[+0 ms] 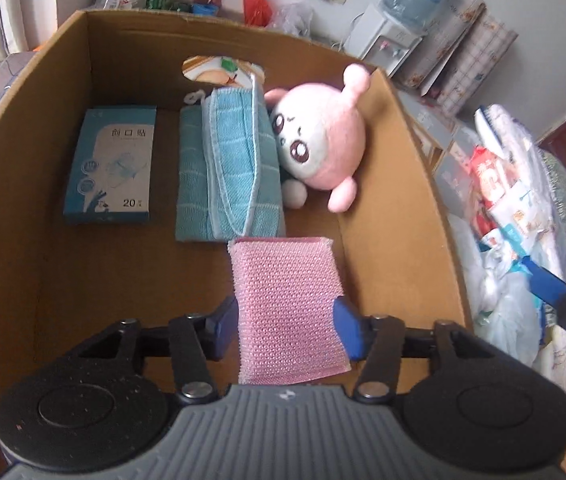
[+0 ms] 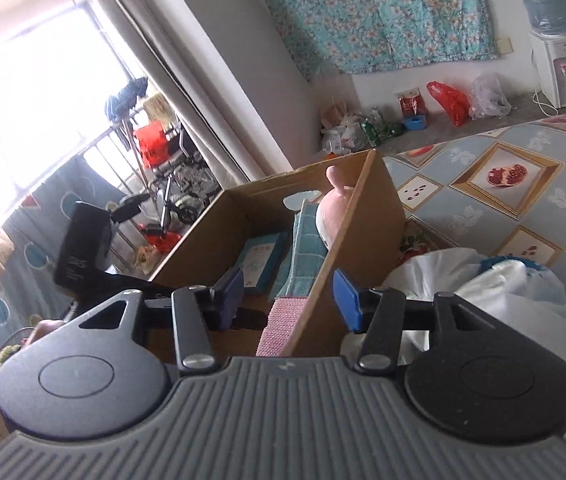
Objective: Organize soft objects
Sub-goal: 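Lower the pink cloth into the cardboard box and open the left gripper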
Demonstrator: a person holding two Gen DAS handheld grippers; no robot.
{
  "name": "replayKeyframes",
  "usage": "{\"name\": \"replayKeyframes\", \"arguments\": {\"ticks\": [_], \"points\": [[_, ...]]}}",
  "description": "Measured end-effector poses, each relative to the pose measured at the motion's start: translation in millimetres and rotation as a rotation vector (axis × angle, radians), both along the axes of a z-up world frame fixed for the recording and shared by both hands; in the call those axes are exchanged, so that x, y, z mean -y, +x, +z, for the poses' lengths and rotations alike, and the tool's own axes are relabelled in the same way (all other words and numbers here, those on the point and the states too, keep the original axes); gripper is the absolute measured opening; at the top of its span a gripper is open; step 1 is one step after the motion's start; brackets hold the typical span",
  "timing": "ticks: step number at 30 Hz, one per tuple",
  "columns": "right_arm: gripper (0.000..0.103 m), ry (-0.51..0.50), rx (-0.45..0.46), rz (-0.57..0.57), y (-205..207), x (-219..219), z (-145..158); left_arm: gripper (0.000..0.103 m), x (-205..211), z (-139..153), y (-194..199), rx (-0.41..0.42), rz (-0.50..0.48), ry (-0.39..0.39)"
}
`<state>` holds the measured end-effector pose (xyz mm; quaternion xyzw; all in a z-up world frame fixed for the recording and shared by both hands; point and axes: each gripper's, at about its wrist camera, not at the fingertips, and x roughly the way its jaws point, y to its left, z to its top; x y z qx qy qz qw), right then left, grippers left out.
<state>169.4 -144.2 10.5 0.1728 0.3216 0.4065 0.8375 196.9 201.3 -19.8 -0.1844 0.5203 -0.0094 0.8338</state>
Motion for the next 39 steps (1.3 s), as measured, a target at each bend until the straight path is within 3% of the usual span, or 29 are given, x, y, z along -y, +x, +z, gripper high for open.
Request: {"name": "replayKeyframes", "arguments": {"ticks": [4,7,10,12,15,21,31,35,39], "points": [[0.053,0.057,-0.026,-0.005,-16.9,25.7,-12.6,0.07,5.3,-14.3,12.4,-0.088,0.038,-0.001],[0.053,0.114,-0.078,-0.011,-21.9,41.9,-26.0,0.071,11.5,-28.2,18.7,-0.165,0.039,-0.012],[0.054,0.138,-0.093,-0.035,-24.6,56.9,-34.9,0.065,20.1,-35.9,21.2,-0.198,0.033,-0.026],[0.054,0.149,-0.102,-0.049,-24.5,65.6,-39.8,0.059,26.2,-36.1,22.8,-0.192,0.029,-0.022],[0.055,0.159,-0.117,-0.06,-20.7,73.3,-44.9,0.059,34.5,-34.0,25.8,-0.163,0.033,0.03],[0.055,0.17,-0.146,-0.091,-19.4,83.2,-57.1,0.06,40.8,-31.8,35.7,-0.149,0.052,0.048],[0.055,0.169,-0.167,-0.112,-20.7,86.5,-67.3,0.064,35.1,-34.0,41.6,-0.128,0.133,0.016],[0.056,0.158,-0.163,-0.122,-23.8,90.6,-67.0,0.074,35.6,-28.1,37.7,-0.119,0.156,0.019],[0.059,0.15,-0.143,-0.143,-30.1,96.1,-65.9,0.087,37.4,-8.0,25.5,-0.053,0.157,0.047]]}}
